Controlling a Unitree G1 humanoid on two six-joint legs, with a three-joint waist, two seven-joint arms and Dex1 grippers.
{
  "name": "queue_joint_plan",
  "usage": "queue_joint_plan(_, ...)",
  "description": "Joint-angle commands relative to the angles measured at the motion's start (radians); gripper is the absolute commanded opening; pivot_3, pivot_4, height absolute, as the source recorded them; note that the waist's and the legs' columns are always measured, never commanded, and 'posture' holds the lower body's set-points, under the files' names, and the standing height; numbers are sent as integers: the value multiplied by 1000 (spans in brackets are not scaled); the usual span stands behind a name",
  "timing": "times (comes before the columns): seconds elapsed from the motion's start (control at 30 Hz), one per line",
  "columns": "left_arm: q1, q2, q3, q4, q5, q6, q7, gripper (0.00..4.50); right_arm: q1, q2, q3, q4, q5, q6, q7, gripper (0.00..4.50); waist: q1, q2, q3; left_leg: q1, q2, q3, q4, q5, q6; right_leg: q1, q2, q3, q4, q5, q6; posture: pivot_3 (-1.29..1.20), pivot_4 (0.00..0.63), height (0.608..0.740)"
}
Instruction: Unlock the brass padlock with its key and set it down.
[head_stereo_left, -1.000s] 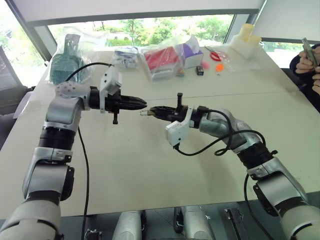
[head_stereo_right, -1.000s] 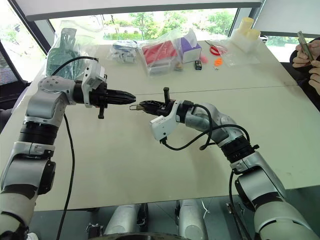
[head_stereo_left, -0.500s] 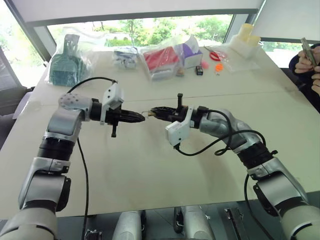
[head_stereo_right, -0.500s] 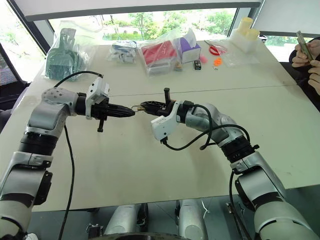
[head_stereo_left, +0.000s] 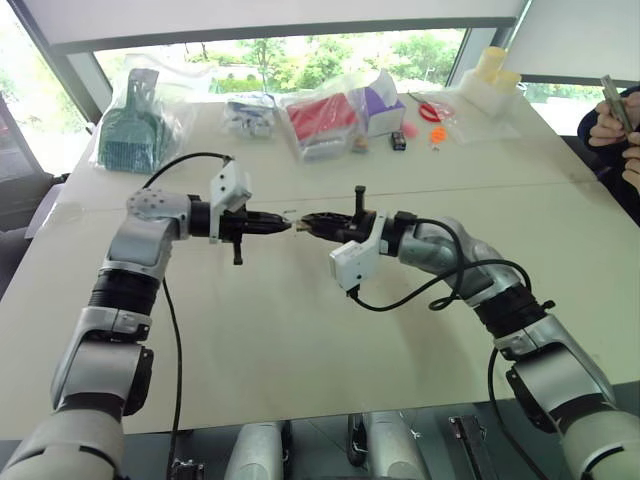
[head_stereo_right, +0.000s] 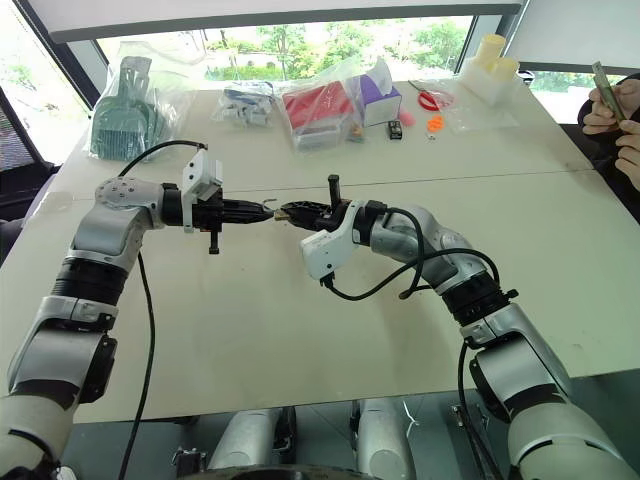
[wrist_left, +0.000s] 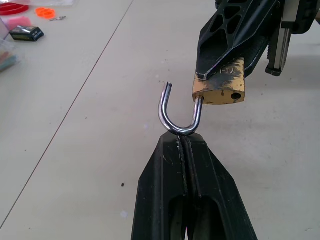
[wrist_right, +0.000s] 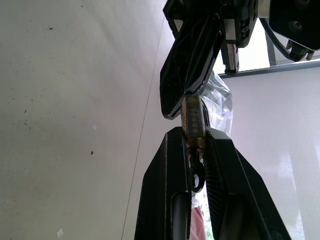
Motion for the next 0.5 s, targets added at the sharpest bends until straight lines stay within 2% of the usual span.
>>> queue_joint_plan(0.03, 10, 45, 28, -15, 1, -12, -8, 9, 11, 7, -2, 21, 0, -7, -15, 0, 0, 0, 0, 0, 0, 0, 0, 0, 0, 0, 0, 0, 0, 0, 0, 0, 150, 740)
queue_joint_plan(0.5, 160, 119, 43, -194, -18, 38, 42, 9, -39, 56, 93, 359, -155, -87, -185, 0, -3, 0, 0, 0, 0, 1, 0, 0, 0, 0, 0, 1, 0, 0, 0, 0, 150, 740)
